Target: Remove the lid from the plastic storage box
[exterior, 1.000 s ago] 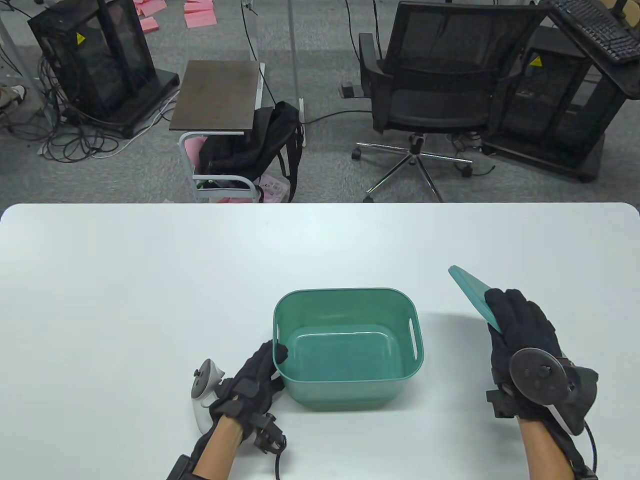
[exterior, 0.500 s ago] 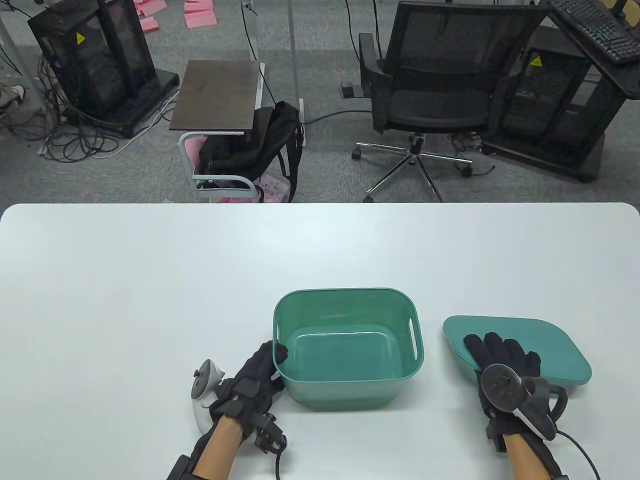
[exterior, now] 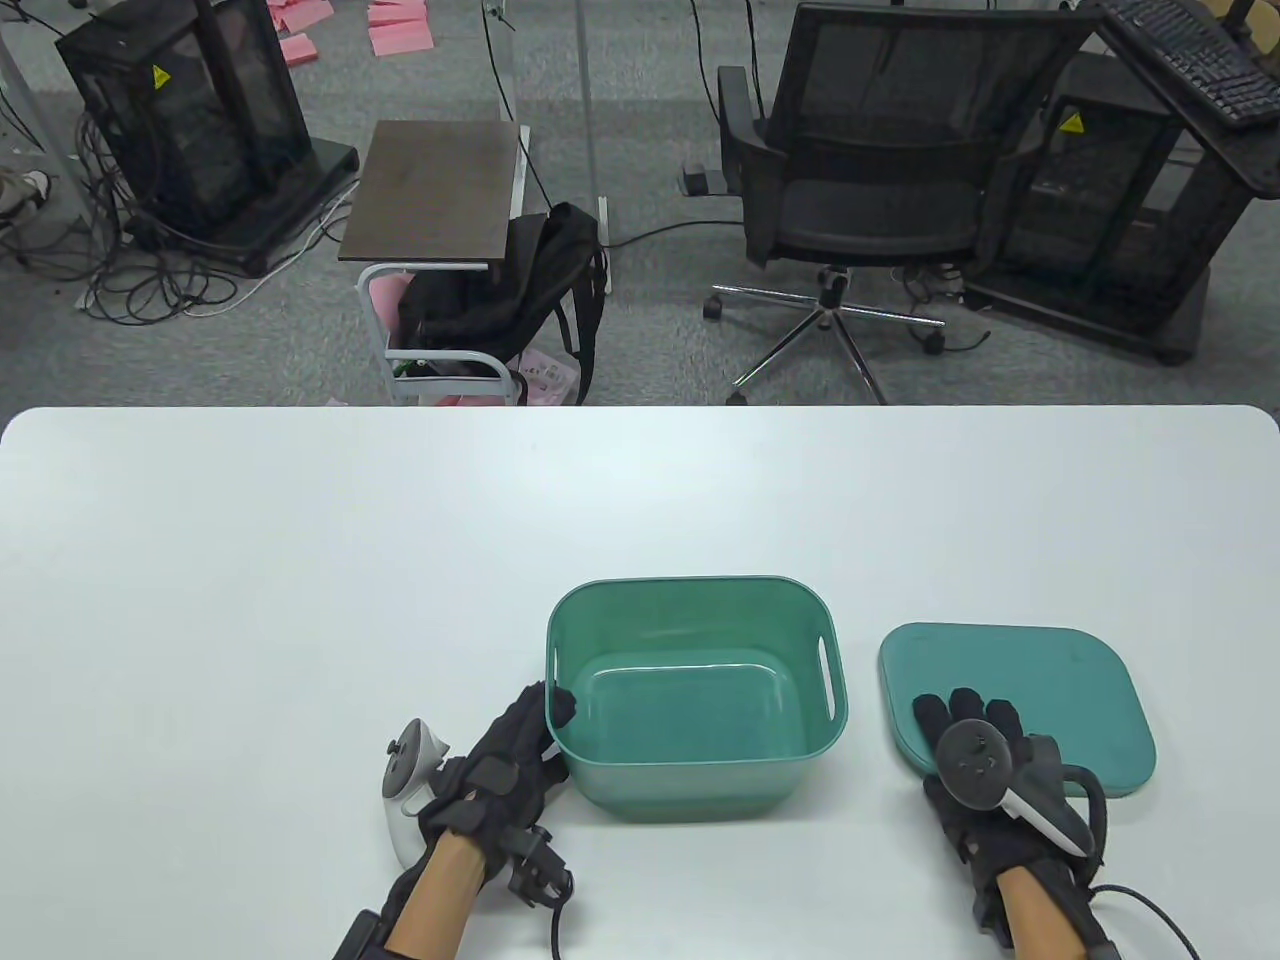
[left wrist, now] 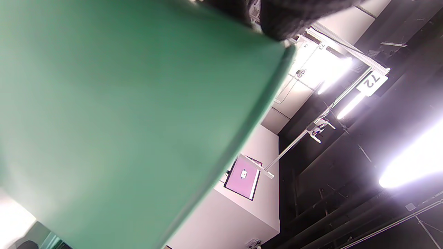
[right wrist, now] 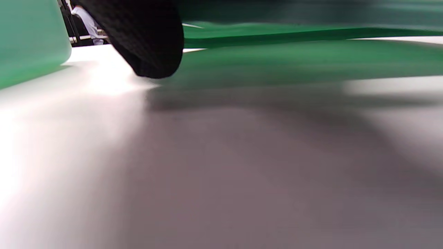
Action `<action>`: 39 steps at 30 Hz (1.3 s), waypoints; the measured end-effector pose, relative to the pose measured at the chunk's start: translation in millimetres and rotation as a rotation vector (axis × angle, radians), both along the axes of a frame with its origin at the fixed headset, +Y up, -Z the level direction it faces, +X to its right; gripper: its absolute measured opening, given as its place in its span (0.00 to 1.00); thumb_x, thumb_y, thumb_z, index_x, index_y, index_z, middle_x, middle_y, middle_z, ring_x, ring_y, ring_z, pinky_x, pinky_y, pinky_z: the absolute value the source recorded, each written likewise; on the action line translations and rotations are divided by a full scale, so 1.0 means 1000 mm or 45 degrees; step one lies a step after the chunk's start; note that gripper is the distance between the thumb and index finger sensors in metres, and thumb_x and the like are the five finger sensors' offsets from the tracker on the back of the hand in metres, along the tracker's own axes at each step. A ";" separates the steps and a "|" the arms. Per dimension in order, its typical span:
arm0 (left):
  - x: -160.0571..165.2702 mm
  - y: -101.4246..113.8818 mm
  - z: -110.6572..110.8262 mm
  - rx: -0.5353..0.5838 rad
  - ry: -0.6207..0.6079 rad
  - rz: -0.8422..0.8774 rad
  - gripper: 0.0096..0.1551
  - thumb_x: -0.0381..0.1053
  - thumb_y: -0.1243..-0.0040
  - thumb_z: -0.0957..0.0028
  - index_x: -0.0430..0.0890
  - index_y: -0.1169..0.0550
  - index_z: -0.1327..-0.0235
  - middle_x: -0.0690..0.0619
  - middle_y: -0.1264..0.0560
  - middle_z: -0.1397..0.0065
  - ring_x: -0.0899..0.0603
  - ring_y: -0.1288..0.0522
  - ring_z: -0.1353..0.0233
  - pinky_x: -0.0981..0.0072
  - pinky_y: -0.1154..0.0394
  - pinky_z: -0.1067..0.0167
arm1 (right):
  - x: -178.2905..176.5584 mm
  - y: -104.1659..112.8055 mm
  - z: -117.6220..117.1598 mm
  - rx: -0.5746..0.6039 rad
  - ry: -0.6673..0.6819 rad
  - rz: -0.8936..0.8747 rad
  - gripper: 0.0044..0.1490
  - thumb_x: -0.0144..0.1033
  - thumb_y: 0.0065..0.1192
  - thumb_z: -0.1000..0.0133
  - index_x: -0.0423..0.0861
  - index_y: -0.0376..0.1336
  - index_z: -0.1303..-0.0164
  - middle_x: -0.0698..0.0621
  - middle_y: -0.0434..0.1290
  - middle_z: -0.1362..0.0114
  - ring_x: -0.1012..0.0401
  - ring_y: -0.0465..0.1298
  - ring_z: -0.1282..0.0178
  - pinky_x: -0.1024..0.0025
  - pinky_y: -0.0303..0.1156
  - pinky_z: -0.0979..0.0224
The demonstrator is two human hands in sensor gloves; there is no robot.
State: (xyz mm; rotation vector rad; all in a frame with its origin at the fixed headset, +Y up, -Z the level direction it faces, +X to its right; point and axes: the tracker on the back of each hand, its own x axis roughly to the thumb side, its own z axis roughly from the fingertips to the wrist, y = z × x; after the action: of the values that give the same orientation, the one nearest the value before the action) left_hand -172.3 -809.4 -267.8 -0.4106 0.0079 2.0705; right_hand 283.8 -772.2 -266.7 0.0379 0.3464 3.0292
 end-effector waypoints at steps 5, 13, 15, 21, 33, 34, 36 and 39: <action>0.000 0.000 0.000 0.000 -0.001 0.000 0.27 0.63 0.56 0.35 0.45 0.26 0.37 0.36 0.65 0.17 0.25 0.65 0.22 0.24 0.59 0.36 | 0.001 -0.003 -0.001 -0.062 -0.008 -0.023 0.49 0.41 0.66 0.39 0.53 0.40 0.16 0.42 0.42 0.12 0.37 0.45 0.17 0.30 0.52 0.25; 0.000 0.000 0.000 0.000 0.001 0.003 0.27 0.63 0.56 0.35 0.45 0.26 0.37 0.36 0.65 0.17 0.25 0.65 0.22 0.24 0.59 0.36 | 0.003 -0.003 -0.005 -0.209 -0.010 -0.074 0.47 0.44 0.63 0.38 0.52 0.41 0.16 0.40 0.40 0.13 0.36 0.43 0.17 0.30 0.51 0.24; 0.000 0.000 0.000 0.000 0.002 0.004 0.27 0.63 0.56 0.35 0.45 0.26 0.37 0.36 0.64 0.17 0.25 0.65 0.22 0.25 0.59 0.36 | 0.004 -0.003 -0.004 -0.169 -0.019 -0.096 0.46 0.44 0.62 0.37 0.52 0.42 0.16 0.40 0.41 0.13 0.36 0.43 0.17 0.30 0.51 0.24; 0.000 0.000 0.000 0.011 0.016 0.005 0.30 0.64 0.56 0.36 0.45 0.27 0.33 0.35 0.62 0.16 0.25 0.64 0.22 0.25 0.59 0.35 | 0.004 -0.004 -0.004 -0.154 -0.028 -0.108 0.44 0.46 0.60 0.37 0.52 0.42 0.16 0.40 0.41 0.12 0.36 0.43 0.17 0.30 0.50 0.24; -0.013 0.000 0.009 -0.024 0.181 0.052 0.40 0.67 0.59 0.36 0.40 0.34 0.23 0.32 0.56 0.16 0.22 0.58 0.23 0.27 0.55 0.34 | 0.006 -0.005 -0.003 -0.137 -0.042 -0.142 0.44 0.49 0.59 0.37 0.53 0.44 0.16 0.41 0.41 0.12 0.37 0.42 0.17 0.30 0.50 0.24; -0.016 0.000 0.010 -0.041 0.223 0.036 0.40 0.67 0.58 0.36 0.40 0.34 0.23 0.32 0.56 0.17 0.22 0.57 0.23 0.27 0.54 0.34 | 0.007 -0.005 -0.003 -0.134 -0.042 -0.149 0.44 0.51 0.59 0.37 0.53 0.44 0.15 0.41 0.41 0.12 0.37 0.42 0.17 0.30 0.50 0.24; -0.022 0.003 0.010 -0.027 0.258 0.027 0.41 0.67 0.58 0.36 0.39 0.35 0.23 0.31 0.57 0.17 0.22 0.59 0.24 0.27 0.55 0.34 | 0.008 -0.002 -0.002 -0.104 -0.040 -0.170 0.46 0.55 0.58 0.38 0.52 0.43 0.15 0.40 0.42 0.12 0.36 0.43 0.17 0.29 0.49 0.24; -0.031 0.023 0.008 0.108 0.308 -0.092 0.41 0.67 0.57 0.36 0.39 0.36 0.21 0.32 0.58 0.17 0.23 0.60 0.24 0.27 0.57 0.34 | 0.009 0.010 -0.001 0.022 -0.035 -0.219 0.46 0.58 0.57 0.38 0.53 0.45 0.15 0.40 0.42 0.12 0.36 0.43 0.16 0.28 0.48 0.25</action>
State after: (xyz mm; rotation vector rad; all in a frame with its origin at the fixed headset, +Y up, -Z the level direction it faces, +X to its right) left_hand -203.7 -786.4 -260.2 -0.1049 0.0782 2.0299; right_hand 292.4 -761.8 -267.8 0.0256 0.2981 2.8595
